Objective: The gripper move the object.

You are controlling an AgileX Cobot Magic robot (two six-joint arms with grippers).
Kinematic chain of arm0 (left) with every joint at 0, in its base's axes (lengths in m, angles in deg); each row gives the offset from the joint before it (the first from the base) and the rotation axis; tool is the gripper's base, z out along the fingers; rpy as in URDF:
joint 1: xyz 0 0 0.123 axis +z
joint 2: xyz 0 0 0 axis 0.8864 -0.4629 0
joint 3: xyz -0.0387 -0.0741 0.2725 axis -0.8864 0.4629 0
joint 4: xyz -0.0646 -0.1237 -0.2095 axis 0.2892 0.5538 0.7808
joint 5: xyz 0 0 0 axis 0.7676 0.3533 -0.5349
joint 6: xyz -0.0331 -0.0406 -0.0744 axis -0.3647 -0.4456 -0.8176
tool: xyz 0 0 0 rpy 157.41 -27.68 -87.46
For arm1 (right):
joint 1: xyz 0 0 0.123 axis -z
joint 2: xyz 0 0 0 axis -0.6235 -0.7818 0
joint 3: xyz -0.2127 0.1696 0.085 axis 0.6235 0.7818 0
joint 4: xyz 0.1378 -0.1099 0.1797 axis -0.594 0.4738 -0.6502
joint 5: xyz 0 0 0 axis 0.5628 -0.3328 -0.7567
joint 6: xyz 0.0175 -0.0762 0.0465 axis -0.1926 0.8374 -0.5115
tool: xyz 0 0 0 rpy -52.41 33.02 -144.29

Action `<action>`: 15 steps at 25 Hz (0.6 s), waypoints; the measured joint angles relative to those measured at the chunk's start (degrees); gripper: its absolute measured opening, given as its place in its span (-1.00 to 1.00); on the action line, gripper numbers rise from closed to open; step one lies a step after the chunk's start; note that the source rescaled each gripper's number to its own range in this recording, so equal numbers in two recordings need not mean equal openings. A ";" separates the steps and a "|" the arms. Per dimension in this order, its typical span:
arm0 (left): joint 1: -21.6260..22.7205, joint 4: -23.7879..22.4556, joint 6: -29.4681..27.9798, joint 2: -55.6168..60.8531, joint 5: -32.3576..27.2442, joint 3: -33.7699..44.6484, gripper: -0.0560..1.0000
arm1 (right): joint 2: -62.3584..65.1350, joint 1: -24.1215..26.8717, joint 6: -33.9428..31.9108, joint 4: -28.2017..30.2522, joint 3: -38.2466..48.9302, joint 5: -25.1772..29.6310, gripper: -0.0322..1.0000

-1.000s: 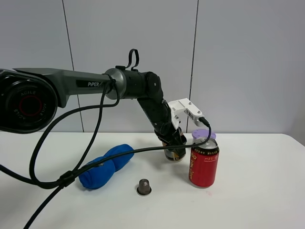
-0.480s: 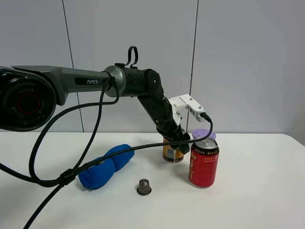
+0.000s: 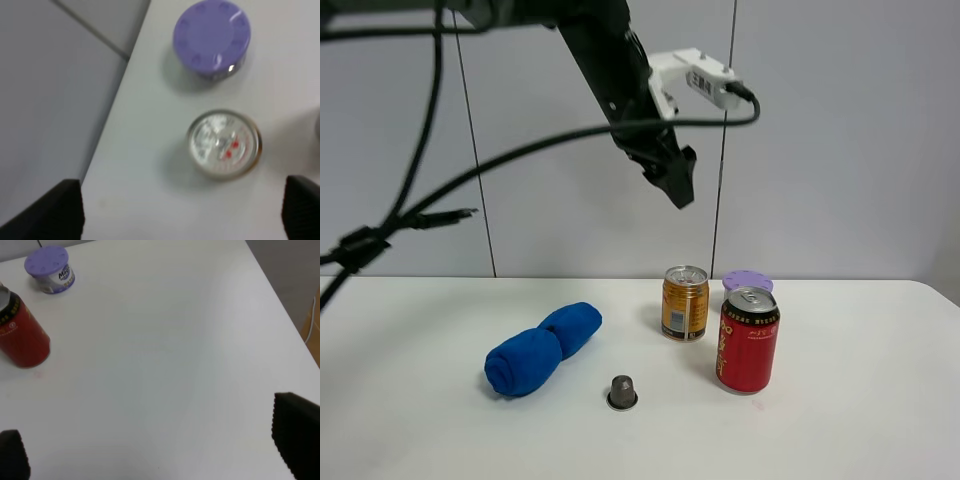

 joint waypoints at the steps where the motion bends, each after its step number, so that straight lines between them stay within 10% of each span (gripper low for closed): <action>1: 0.66 -1.13 -0.54 2.31 -1.84 0.46 0.37 | 0.00 0.00 0.00 0.00 0.00 0.00 1.00; 15: 15.76 -15.74 -23.33 41.46 -6.59 25.03 0.37 | 0.00 0.00 0.00 0.00 0.00 0.00 1.00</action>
